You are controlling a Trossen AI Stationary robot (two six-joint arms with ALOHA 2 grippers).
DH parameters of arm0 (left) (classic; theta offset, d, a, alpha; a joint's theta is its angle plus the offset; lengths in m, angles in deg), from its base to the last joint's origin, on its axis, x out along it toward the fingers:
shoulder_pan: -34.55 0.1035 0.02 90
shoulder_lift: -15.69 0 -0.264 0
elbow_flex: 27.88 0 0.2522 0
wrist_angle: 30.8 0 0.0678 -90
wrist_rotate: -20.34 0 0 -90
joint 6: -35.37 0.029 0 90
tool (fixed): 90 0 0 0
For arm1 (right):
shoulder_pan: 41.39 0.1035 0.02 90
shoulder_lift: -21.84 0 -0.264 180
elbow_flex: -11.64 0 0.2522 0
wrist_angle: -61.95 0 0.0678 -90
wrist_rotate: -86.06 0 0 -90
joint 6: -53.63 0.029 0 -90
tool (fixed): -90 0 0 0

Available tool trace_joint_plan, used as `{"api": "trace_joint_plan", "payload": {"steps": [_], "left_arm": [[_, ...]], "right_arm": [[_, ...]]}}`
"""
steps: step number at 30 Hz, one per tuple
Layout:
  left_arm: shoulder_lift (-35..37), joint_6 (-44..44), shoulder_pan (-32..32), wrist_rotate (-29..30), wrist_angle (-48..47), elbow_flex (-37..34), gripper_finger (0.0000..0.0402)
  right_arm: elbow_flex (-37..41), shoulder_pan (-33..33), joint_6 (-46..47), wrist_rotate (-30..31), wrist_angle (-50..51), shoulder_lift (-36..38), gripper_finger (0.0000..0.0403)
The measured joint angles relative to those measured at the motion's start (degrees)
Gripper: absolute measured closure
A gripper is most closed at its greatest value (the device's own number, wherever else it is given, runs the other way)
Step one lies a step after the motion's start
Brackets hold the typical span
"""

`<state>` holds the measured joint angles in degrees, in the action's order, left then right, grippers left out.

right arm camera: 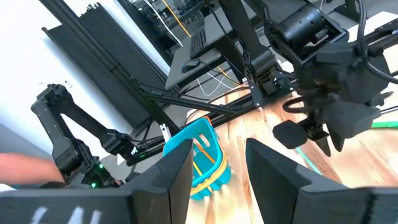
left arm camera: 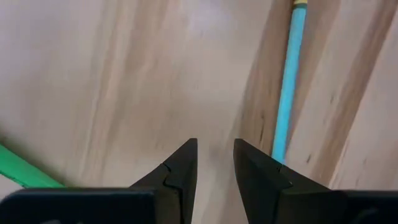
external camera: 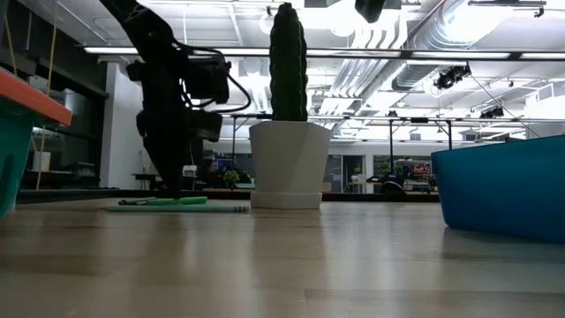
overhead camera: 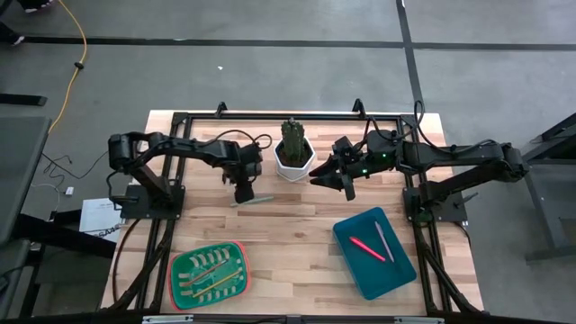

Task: Sort pens & pencils
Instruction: Put the light blue pencil into the green bin

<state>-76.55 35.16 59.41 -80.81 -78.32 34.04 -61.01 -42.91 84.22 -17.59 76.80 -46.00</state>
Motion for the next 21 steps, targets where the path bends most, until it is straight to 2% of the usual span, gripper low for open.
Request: {"api": "trace_joint_plan", "payload": {"steps": [4,10,15,21], "left_arm": [[1.44,1.54,-1.48,-0.39,-0.56,-0.01,0.0309],[1.48,1.74,-7.11,-0.82,-1.10,-0.02,0.0309],[1.48,-0.10,-11.88,2.37,-1.41,-0.02,0.0309],[1.17,-1.58,-14.16,5.29,-2.09,-0.02,0.0309]], "right_arm": [[0.00,-0.02,0.00,0.03,0.00,0.00,0.0263],[0.00,-0.02,0.00,0.37,0.00,0.00,0.0263],[0.00,-0.02,0.00,0.59,0.00,0.00,0.0263],[0.00,-0.02,0.00,1.34,0.00,0.00,0.0263]]}}
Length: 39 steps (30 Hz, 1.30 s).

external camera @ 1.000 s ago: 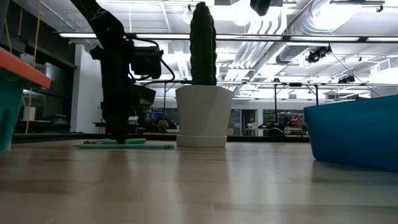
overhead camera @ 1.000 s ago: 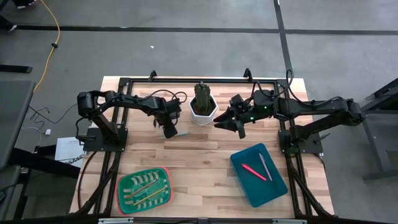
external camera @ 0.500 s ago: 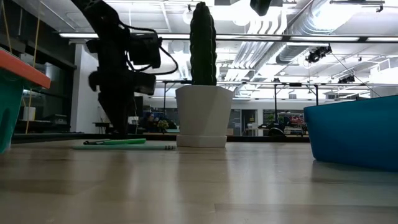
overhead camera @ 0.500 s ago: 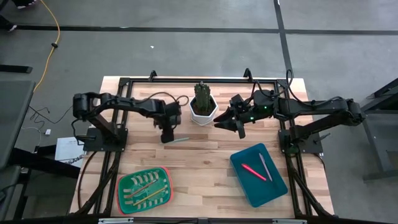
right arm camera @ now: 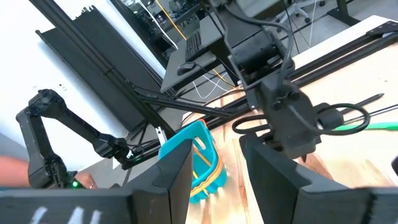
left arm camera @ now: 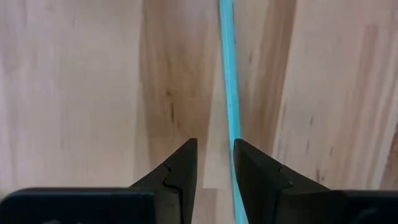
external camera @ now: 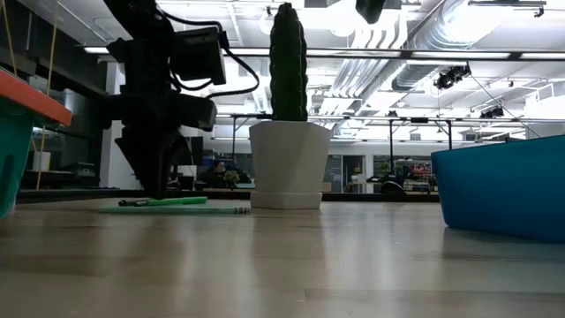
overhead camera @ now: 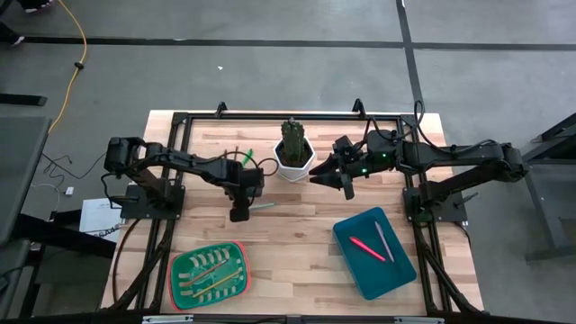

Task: Sort pens & pencils
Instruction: Put the light blue pencil into the green bin

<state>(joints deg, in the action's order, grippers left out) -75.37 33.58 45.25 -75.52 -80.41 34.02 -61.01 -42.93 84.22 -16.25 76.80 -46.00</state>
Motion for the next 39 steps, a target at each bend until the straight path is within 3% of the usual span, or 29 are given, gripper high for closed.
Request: {"api": "trace_joint_plan", "payload": {"steps": [10,19,39], "left_arm": [[0.00,-1.63,-3.02,-1.36,0.62,0.00,0.0309],[0.00,-4.45,-4.72,3.97,0.12,0.00,0.0309],[-2.59,-4.53,-4.70,2.18,0.57,-1.61,0.0309]], "right_arm": [[0.00,0.02,0.44,0.24,0.00,0.00,0.0263],[0.00,0.02,0.44,0.32,-0.07,0.00,0.0263],[0.00,0.07,0.44,0.45,-0.26,0.00,0.0263]]}}
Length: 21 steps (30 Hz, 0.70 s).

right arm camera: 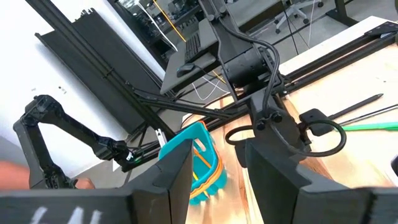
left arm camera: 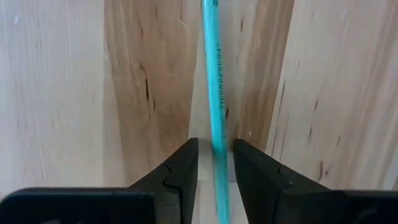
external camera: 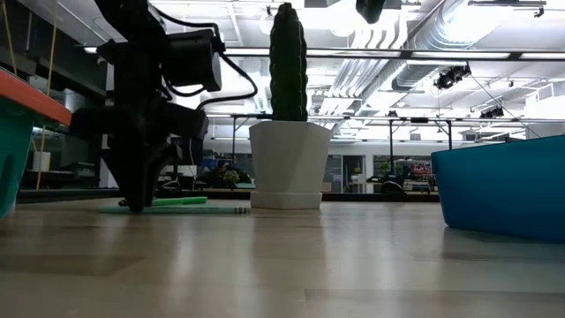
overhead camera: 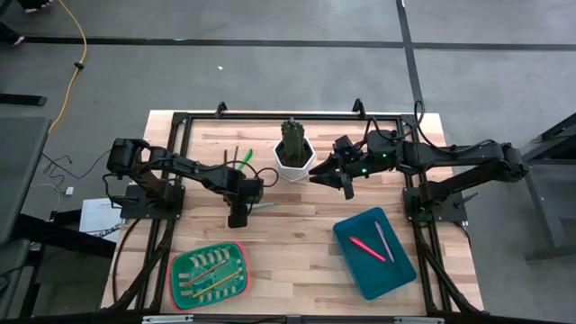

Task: Sort pens & pencils
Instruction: Put the light blue pencil into the green bin

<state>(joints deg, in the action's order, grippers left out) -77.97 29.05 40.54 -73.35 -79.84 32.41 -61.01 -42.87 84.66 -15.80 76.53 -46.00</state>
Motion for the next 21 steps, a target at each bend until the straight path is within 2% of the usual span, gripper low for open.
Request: {"api": "trace_joint_plan", "payload": {"steps": [10,13,19,21], "left_arm": [[-0.90,0.36,-0.02,0.43,-0.15,0.49,0.0312],[-0.95,0.48,-0.01,0.46,-0.14,0.49,0.0329],[-0.97,0.52,0.09,-0.15,-0.14,0.49,0.0389],[-0.98,0.51,0.09,-0.68,0.11,0.51,0.0393]], "right_arm": [[0.00,0.00,0.00,-0.02,0.00,0.00,0.0263],[0.00,0.00,0.00,-0.02,0.00,0.00,0.0263],[0.00,0.00,-0.26,-0.02,0.02,0.00,0.0263],[0.00,0.00,-0.40,-0.03,0.02,0.00,0.0263]]}}
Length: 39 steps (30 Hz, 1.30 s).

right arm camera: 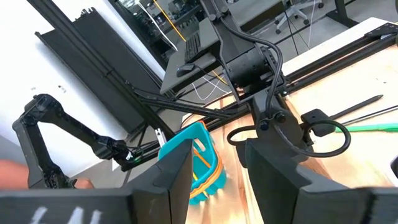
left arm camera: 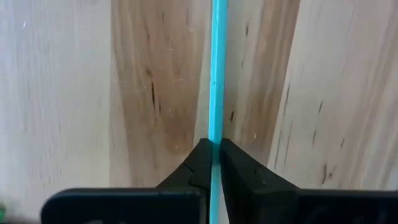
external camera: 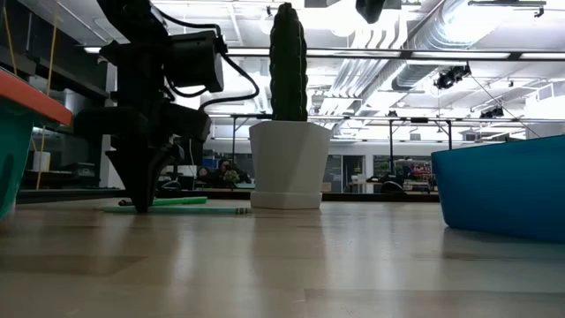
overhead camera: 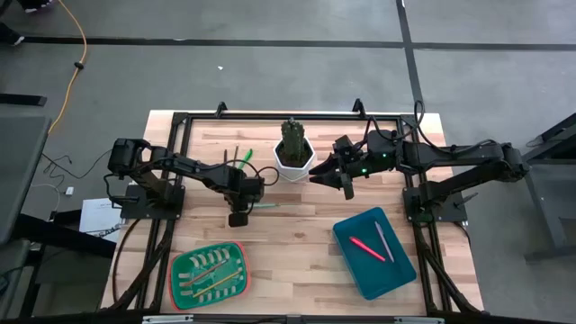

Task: Sort pens & pencils
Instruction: Put the light blue pencil into the green bin

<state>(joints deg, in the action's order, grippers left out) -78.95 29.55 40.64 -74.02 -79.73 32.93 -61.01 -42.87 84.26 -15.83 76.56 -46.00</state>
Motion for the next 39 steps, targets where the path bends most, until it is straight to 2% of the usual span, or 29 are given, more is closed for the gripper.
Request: {"api": "trace_joint_plan", "payload": {"steps": [5,11,17,22,29,39], "left_arm": [[0.28,0.01,0.00,-0.72,-0.13,0.02,0.0378],[2.22,-0.46,-0.26,-3.15,-0.62,-0.20,0.0396],[3.68,-0.98,-0.09,-4.39,-1.35,-0.17,0.0385],[4.84,-1.06,-0.15,-4.20,-2.65,0.15,0.0390],[8.21,-0.54,-0.17,-2.41,-5.05,3.13,0.0392],[16.33,-0.47,-0.61,-1.77,-14.56,9.74,0.0388]], "right_arm": [[0.00,0.00,-0.06,-0.01,0.02,0.00,0.0263],[0.00,0.02,-0.23,-0.01,0.02,0.00,0.0263],[0.00,0.01,-0.68,-0.02,0.04,0.00,0.0263],[0.00,0.02,-0.67,-0.03,0.20,0.00,0.0263],[0.00,0.01,-0.67,-0.03,0.75,-0.02,0.0263],[0.00,0.02,-0.69,-0.03,1.65,-0.02,0.0263]]}}
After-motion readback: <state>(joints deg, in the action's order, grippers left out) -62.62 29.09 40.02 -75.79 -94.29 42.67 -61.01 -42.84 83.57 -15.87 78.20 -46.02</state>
